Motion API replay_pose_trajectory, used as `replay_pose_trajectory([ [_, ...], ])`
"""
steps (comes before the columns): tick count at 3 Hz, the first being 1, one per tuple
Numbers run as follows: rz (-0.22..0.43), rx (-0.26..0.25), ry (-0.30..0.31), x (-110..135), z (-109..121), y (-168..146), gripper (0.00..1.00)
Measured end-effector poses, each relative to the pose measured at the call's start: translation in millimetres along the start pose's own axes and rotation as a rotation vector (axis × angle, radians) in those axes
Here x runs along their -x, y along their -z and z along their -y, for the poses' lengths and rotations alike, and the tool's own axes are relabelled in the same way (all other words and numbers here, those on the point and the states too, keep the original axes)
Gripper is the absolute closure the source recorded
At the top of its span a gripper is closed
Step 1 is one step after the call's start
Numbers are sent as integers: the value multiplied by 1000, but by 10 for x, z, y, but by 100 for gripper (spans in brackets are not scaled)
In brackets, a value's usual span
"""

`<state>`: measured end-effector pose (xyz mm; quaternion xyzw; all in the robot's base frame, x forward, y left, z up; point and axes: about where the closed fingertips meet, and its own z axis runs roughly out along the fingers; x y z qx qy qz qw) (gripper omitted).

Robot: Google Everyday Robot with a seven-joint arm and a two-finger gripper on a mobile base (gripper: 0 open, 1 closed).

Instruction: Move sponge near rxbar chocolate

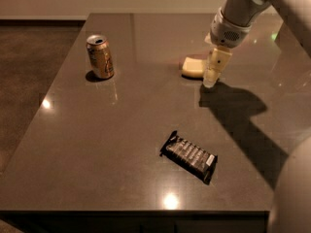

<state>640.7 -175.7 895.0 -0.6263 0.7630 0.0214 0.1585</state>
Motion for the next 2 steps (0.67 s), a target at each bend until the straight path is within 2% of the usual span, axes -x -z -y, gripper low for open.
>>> replay_pose_trajectory([
  [2, -12, 26, -61, -68, 299, -305, 0],
])
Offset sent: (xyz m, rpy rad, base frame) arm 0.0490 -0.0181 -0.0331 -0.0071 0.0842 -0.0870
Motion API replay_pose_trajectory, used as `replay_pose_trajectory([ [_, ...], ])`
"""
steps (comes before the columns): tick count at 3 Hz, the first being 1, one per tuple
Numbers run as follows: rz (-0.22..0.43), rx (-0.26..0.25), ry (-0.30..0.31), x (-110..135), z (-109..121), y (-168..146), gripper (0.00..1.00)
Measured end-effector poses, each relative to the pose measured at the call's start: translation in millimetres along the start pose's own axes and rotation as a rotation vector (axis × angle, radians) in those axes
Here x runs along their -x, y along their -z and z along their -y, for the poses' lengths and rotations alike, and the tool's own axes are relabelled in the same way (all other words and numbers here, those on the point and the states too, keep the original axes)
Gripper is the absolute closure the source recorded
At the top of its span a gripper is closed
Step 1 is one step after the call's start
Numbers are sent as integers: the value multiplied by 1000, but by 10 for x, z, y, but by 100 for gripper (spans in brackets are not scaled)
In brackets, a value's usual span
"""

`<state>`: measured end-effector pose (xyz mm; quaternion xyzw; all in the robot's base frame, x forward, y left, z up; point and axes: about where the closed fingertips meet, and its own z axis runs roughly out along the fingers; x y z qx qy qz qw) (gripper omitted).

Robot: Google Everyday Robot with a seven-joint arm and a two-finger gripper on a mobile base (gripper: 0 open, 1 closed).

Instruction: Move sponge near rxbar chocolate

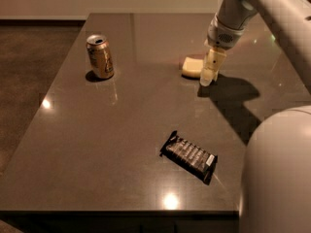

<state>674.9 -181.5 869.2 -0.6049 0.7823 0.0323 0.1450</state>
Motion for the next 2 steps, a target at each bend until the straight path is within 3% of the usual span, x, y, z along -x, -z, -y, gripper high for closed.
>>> replay_pose_trajectory([
  [2, -23, 63, -55, -144, 2, -143, 49],
])
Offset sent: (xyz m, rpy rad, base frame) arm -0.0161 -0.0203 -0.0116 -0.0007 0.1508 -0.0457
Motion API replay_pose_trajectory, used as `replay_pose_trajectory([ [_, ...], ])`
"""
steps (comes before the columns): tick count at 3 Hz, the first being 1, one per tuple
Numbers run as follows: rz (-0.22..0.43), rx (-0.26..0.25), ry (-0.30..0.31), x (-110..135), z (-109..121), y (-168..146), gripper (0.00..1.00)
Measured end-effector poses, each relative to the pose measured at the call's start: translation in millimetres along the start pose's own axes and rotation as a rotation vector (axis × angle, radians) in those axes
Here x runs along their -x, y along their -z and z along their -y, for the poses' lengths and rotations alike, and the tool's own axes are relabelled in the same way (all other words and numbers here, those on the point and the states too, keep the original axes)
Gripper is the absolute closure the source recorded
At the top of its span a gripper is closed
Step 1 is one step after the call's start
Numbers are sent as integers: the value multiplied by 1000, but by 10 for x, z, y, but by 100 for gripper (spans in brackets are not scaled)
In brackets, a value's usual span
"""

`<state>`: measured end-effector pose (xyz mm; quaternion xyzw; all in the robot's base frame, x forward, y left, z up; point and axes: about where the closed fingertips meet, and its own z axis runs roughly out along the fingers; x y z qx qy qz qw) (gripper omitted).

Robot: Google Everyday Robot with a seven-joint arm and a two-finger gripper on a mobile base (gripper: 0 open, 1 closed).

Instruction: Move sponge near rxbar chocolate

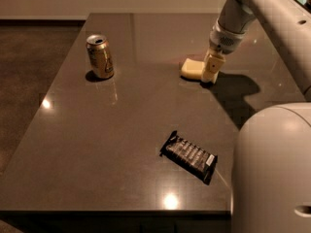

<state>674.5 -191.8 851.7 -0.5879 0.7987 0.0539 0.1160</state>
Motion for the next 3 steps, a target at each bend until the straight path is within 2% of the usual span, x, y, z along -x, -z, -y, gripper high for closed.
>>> replay_pose_trajectory([
  [1, 39, -20, 10, 50, -111, 212, 72],
  [2, 76, -46, 24, 63, -396, 516, 96],
  [3, 97, -51, 32, 43, -868, 712, 100],
])
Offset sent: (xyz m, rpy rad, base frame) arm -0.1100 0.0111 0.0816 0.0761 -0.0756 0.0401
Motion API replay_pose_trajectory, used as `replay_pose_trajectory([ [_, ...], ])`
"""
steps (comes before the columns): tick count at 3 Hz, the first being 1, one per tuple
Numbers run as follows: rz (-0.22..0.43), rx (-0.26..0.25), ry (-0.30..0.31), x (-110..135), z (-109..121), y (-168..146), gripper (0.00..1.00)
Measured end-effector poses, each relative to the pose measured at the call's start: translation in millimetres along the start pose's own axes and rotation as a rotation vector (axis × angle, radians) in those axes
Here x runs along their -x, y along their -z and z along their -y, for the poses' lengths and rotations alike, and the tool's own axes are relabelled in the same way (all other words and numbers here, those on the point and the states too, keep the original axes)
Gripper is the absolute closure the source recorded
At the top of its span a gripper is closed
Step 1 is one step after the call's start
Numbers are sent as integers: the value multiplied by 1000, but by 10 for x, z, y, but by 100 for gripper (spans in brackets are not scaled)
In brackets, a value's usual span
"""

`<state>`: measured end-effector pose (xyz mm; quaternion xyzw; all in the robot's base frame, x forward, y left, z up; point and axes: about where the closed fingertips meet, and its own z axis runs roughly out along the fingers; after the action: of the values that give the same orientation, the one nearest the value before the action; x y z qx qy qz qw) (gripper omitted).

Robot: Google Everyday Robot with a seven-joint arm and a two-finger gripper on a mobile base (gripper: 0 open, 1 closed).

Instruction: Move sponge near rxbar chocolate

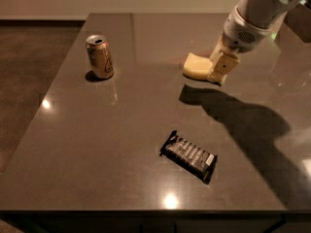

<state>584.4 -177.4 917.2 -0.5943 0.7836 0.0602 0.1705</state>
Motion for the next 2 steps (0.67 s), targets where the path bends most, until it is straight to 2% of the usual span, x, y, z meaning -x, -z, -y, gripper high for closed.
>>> replay_pose_trajectory([
  [2, 19, 64, 20, -57, -998, 34, 100],
])
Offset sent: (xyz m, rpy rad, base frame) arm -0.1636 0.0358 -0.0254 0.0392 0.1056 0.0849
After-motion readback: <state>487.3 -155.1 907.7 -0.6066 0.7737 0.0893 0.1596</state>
